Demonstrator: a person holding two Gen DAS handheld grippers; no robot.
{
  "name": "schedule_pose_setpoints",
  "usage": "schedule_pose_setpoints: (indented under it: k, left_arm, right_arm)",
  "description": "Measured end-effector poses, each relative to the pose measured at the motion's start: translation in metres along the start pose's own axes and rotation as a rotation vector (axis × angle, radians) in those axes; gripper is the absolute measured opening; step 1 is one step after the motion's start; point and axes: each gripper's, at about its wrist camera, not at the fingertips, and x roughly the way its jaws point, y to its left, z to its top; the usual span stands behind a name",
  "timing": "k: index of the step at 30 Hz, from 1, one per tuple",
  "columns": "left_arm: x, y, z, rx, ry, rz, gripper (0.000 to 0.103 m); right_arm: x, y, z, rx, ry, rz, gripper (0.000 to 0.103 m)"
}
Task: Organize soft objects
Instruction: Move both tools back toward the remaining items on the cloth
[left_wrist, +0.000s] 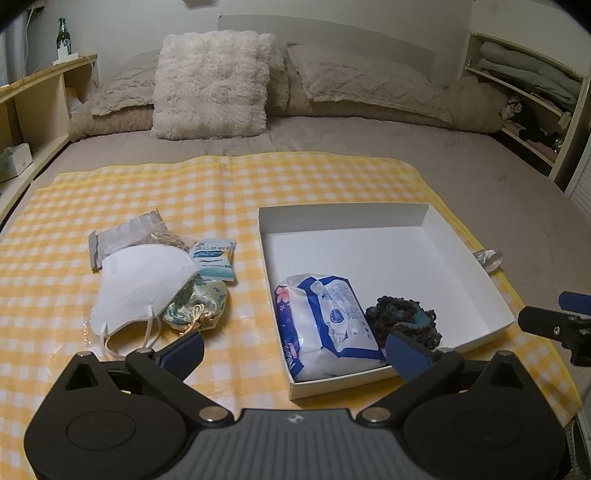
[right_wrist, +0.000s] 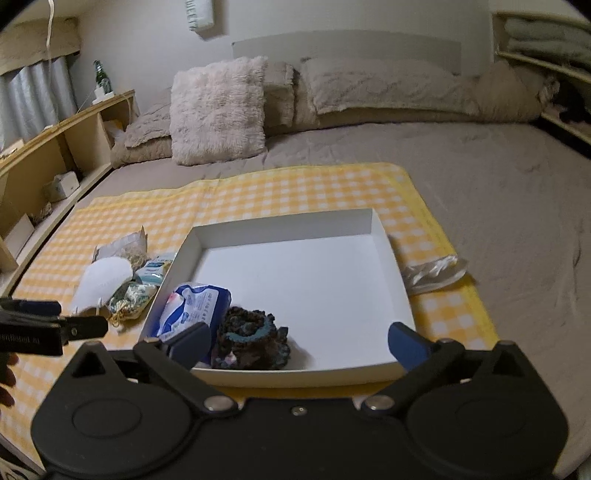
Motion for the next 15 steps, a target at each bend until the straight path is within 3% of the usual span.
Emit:
schedule_pose_setpoints:
  k: [15]
  left_arm:
    - [-0.02,0.037,0.0,-0.023,-0.054,0.057,0.103]
  right_arm:
    - [0.004,0.024,0.006,-0.01,-0.011,-0.001,0.103]
